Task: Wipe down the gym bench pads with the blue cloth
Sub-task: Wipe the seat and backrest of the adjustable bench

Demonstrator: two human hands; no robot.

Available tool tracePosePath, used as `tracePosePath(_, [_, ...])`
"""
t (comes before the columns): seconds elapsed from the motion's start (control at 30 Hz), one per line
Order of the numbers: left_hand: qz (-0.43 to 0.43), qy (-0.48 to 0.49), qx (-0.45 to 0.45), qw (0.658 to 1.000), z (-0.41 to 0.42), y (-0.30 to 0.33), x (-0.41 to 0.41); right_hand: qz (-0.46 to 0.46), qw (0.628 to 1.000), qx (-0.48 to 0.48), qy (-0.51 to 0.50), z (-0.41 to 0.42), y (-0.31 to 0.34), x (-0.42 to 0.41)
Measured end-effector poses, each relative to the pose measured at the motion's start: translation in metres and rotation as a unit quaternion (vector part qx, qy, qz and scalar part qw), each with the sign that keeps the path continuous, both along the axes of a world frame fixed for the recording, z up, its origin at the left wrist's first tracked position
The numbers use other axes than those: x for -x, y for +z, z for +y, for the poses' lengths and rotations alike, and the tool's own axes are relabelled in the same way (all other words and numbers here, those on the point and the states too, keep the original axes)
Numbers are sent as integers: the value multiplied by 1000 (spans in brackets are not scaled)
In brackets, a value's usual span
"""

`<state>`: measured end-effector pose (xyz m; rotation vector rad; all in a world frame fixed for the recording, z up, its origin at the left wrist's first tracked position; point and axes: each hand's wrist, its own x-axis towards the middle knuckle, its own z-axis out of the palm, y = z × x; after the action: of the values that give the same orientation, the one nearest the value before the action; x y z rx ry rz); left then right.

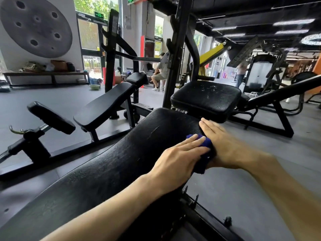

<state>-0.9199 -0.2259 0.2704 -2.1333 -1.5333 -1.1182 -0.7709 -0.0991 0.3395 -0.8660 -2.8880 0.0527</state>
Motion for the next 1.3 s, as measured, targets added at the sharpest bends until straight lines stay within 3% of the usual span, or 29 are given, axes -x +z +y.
tracePosePath(0.1, [19,0,12,1000,2,4,21,38,999,12,9,0,-4,-2])
tracePosePath(0.3, [-114,234,17,965,9,13,113,21,999,23,9,-5,-2,-1])
tracePosePath(0.53, [2,59,-4,998,-9,1,45,-110,994,-27,-6,0,17,28])
tracePosePath(0.6, [40,79,8,996,-6,4,75,-115,993,-14,5,4,18,33])
tracePosePath(0.67, [16,160,20,987,5,9,119,-99,995,-8,16,6,13,32])
tracePosePath(0.77, [-89,255,63,961,25,23,159,-61,998,-10,25,7,3,27])
tracePosePath(0.87, [-132,250,51,958,35,32,147,-48,998,-20,21,6,2,27])
tracePosePath(0.97, [-45,145,20,988,26,19,105,-38,998,-35,26,6,-1,28])
tracePosePath(1.07, [-1,64,3,998,15,7,96,-23,998,-45,30,7,-3,24])
tracePosePath(1.13, [5,103,5,995,29,13,123,-16,998,-42,34,5,-2,23])
tracePosePath(1.23, [-60,196,44,978,57,29,158,-11,999,-29,32,0,0,22])
tracePosePath(1.3, [-121,175,71,975,70,39,153,-10,999,-25,27,-1,-1,23])
